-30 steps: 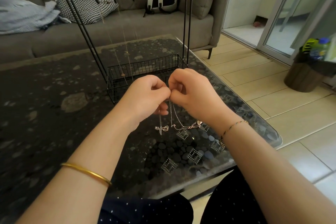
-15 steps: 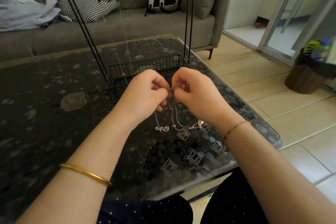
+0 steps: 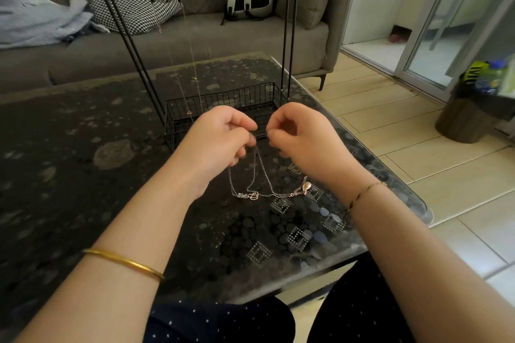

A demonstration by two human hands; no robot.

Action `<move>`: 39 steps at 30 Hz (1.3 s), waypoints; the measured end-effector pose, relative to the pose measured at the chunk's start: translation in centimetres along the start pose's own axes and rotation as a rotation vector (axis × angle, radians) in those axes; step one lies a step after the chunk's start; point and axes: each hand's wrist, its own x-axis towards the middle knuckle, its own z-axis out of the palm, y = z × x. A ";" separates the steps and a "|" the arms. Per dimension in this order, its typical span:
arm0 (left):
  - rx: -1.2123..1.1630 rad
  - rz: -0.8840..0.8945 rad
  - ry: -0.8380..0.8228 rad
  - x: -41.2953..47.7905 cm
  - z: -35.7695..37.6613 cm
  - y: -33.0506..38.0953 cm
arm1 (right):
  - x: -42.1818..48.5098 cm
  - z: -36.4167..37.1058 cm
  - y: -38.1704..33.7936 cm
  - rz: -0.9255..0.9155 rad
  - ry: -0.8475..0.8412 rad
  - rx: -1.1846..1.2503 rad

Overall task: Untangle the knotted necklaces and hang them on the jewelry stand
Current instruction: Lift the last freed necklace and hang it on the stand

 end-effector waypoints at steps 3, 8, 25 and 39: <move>-0.026 0.027 -0.015 0.0 0.1 0.1 | 0.1 0.3 -0.1 0.089 -0.094 0.131; -0.044 0.062 0.002 0.0 0.1 0.1 | 0.0 0.5 -0.3 0.134 -0.160 0.214; 0.128 0.232 0.068 -0.5 0.3 0.1 | -0.1 0.1 -0.5 0.177 -0.055 0.267; 0.546 0.470 0.142 -0.5 0.6 -0.1 | -0.2 0.0 -0.6 0.161 -0.059 0.193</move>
